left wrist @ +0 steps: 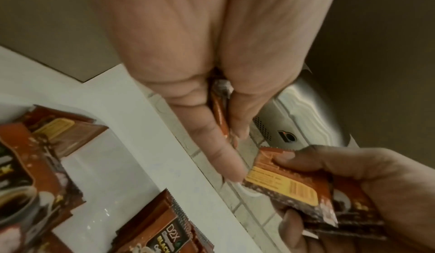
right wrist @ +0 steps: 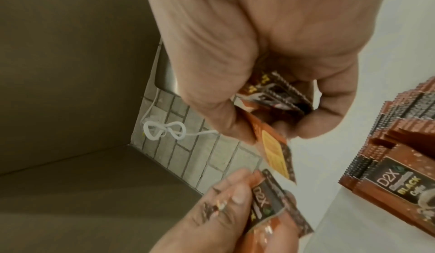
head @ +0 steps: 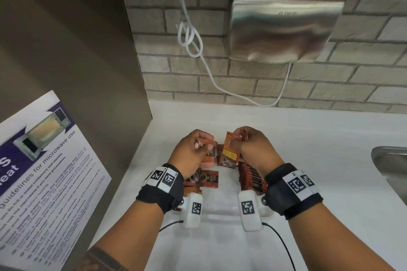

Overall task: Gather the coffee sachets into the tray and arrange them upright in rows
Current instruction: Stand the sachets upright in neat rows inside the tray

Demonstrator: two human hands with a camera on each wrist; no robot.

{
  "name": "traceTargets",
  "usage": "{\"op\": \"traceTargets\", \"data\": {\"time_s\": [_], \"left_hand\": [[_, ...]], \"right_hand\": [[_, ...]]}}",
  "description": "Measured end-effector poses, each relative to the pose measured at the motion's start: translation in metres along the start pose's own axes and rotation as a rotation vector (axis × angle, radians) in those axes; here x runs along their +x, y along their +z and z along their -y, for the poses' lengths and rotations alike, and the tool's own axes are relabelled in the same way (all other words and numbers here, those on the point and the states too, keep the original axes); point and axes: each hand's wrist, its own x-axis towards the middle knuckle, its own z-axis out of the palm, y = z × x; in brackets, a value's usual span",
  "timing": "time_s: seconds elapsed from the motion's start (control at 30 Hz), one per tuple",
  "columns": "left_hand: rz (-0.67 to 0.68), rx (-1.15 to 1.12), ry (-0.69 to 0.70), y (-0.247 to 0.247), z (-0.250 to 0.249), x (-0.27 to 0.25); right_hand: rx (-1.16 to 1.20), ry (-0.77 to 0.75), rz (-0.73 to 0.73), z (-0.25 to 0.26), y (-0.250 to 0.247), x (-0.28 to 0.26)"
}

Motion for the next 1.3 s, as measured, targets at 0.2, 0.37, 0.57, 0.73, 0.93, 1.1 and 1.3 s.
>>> {"op": "traceTargets", "data": {"time_s": [0.2, 0.37, 0.57, 0.73, 0.93, 1.1, 1.3], "left_hand": [[0.180, -0.054, 0.001, 0.011, -0.006, -0.009], [0.191, -0.227, -0.050, 0.003, -0.006, -0.013], [0.225, -0.420, -0.093, 0.004, -0.010, -0.018], [0.170, -0.487, -0.099, 0.001, -0.009, -0.017], [0.048, -0.372, -0.018, 0.005, -0.006, -0.013], [-0.026, -0.483, -0.071, 0.000, -0.005, -0.010], [-0.051, -0.359, -0.019, 0.003, -0.006, -0.008]], "right_hand": [[0.027, -0.008, 0.043, 0.006, 0.011, -0.010], [0.197, 0.021, 0.109, 0.011, 0.005, -0.020], [-0.086, -0.046, 0.017, -0.002, 0.010, -0.013], [0.047, 0.049, 0.050, -0.014, 0.010, -0.008], [0.224, 0.048, 0.227, -0.006, 0.013, -0.017], [0.291, 0.067, 0.100, -0.004, 0.006, -0.012], [0.272, 0.076, 0.093, -0.012, 0.013, -0.010]]}}
